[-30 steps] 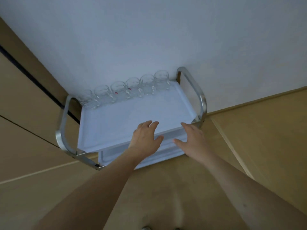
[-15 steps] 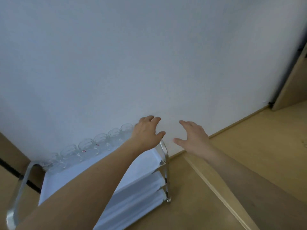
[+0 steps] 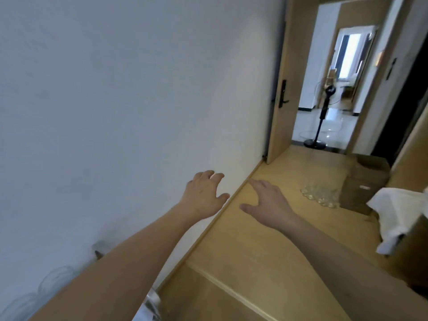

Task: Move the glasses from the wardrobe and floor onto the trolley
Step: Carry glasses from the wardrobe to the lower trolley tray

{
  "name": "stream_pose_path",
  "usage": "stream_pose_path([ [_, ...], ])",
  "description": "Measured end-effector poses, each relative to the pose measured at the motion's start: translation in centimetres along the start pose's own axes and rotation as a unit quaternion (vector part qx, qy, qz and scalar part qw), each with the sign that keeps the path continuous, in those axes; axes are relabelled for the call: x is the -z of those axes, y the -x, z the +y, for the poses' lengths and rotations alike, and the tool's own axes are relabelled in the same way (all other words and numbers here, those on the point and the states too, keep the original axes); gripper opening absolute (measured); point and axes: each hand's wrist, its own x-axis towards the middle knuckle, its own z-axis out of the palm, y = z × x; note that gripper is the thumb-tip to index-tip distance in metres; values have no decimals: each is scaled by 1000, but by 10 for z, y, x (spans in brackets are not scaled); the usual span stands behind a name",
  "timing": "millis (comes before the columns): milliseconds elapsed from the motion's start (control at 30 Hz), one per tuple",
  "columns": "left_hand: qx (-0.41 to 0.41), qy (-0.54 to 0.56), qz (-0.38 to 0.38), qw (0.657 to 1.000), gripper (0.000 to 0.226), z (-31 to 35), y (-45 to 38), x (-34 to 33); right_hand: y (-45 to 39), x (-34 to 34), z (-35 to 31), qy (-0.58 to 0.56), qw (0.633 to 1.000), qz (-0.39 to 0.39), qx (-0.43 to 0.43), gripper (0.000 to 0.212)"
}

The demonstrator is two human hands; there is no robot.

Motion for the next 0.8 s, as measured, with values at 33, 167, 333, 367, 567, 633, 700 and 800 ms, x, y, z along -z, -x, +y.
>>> stream_pose_path([
  [33,-16,9,-4,1000,66,3,-17,-4,-7,5,7,6,1000,10,-15,84],
  [167,-91,25,-34,995,66,25,-76,-23,-25,22,40,32,995,40,-88,84],
  [333,-181,43,-53,981,67,72,-134,-49,-31,46,89,56,980,77,-173,82],
  [367,-197,46,-55,978,67,84,-144,-54,-32,51,99,60,977,84,-187,82],
  [567,-268,44,-63,960,67,151,-207,-83,-49,76,169,53,965,122,-228,80],
  [633,-285,34,-56,956,67,171,-230,-91,-59,84,196,41,963,135,-228,78],
  [700,-299,23,-50,953,67,191,-254,-99,-69,94,223,38,959,159,-229,76],
  [800,-309,12,-44,950,67,221,-290,-112,-89,107,263,37,956,172,-236,77],
])
